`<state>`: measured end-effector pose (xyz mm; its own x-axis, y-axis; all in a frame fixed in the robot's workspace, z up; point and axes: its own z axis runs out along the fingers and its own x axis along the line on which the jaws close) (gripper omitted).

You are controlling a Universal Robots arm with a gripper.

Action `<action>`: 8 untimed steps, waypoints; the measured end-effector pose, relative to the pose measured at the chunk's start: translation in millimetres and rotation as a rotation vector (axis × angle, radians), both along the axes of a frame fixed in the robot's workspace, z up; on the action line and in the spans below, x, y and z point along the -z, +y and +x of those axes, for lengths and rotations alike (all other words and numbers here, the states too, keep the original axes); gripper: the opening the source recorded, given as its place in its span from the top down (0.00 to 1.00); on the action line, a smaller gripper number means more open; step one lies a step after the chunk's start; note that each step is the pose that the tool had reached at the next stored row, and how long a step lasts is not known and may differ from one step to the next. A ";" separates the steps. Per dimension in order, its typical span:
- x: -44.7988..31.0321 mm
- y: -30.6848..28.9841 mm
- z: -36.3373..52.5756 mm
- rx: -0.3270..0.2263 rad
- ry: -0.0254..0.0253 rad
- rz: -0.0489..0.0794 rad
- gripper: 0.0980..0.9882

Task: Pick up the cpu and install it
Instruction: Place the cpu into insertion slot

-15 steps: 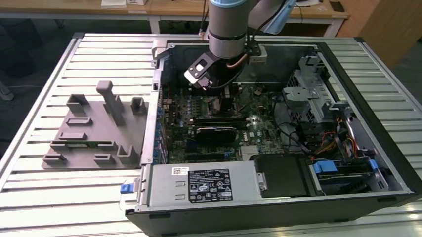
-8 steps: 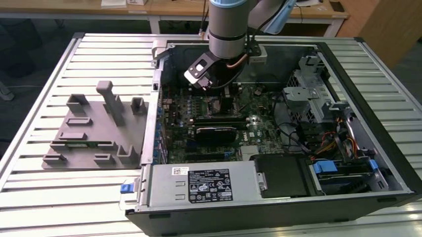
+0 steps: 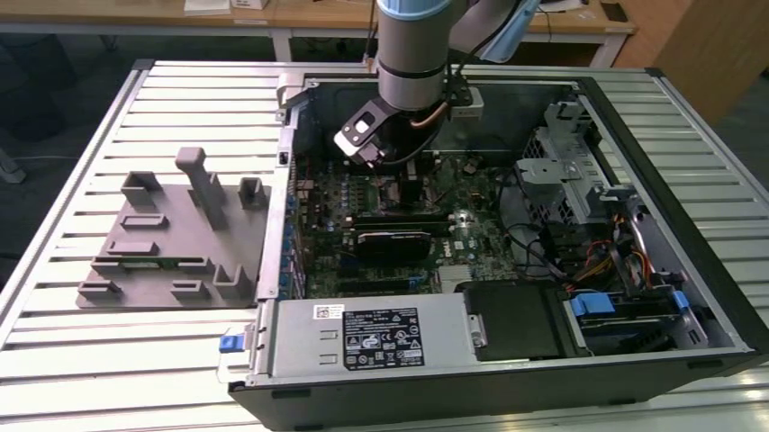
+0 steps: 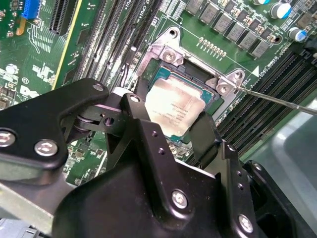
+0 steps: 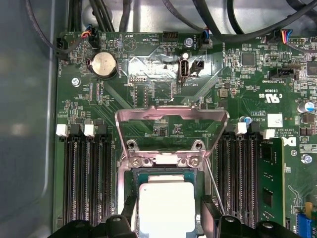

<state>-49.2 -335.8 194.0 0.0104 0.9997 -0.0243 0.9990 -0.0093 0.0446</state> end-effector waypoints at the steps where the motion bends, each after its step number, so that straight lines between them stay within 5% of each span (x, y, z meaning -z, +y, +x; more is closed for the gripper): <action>1: 0.0 0.0 0.0 0.000 0.0000 0.000 0.42; 8: 0.3 0.0 0.0 0.000 0.0000 0.000 0.42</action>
